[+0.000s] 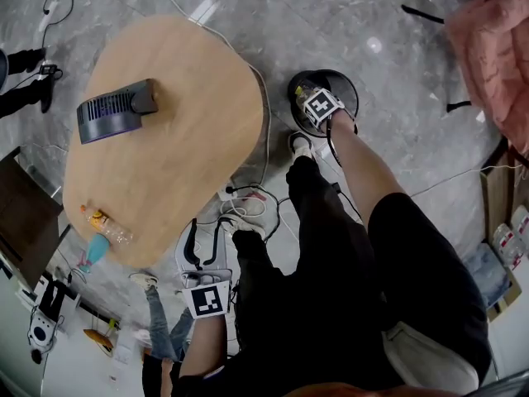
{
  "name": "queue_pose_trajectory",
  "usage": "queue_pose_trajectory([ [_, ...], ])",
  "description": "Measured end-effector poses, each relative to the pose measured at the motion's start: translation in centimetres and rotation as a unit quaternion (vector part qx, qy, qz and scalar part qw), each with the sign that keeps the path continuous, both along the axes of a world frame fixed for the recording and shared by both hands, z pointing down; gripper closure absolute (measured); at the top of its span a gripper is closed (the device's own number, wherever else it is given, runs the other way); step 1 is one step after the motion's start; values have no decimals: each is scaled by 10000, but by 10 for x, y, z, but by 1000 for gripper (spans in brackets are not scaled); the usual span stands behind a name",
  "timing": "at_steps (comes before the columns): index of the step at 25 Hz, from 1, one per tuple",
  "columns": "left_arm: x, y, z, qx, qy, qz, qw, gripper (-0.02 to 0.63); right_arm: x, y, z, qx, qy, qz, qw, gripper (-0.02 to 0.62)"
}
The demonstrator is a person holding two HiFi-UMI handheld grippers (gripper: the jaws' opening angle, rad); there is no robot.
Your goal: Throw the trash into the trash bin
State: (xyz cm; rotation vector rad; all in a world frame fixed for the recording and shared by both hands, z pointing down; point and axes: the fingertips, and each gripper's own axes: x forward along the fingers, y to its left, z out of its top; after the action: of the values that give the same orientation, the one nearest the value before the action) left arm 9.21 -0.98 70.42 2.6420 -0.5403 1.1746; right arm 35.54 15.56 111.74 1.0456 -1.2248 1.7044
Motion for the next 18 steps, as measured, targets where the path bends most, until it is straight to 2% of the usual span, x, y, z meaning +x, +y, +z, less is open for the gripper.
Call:
queue_pose_trajectory([
  [5, -2, 3, 4, -37, -59, -20, 10000, 405, 19, 4, -1, 26, 591, -510, 9969, 130],
  [8, 3, 9, 0, -39, 12, 44, 10000, 405, 12, 3, -10, 299, 530, -375, 9974, 115],
  [13, 11, 18, -3, 35, 240, 174, 9996, 405, 15, 3, -38, 812, 766, -88, 9937, 109],
  [15, 12, 22, -8, 73, 339, 197, 9992, 405, 15, 11, -51, 906, 885, -75, 9919, 114],
  [18, 7, 25, -18, 140, 452, 217, 9986, 404, 14, 31, -71, 722, 1090, -12, 9914, 114],
])
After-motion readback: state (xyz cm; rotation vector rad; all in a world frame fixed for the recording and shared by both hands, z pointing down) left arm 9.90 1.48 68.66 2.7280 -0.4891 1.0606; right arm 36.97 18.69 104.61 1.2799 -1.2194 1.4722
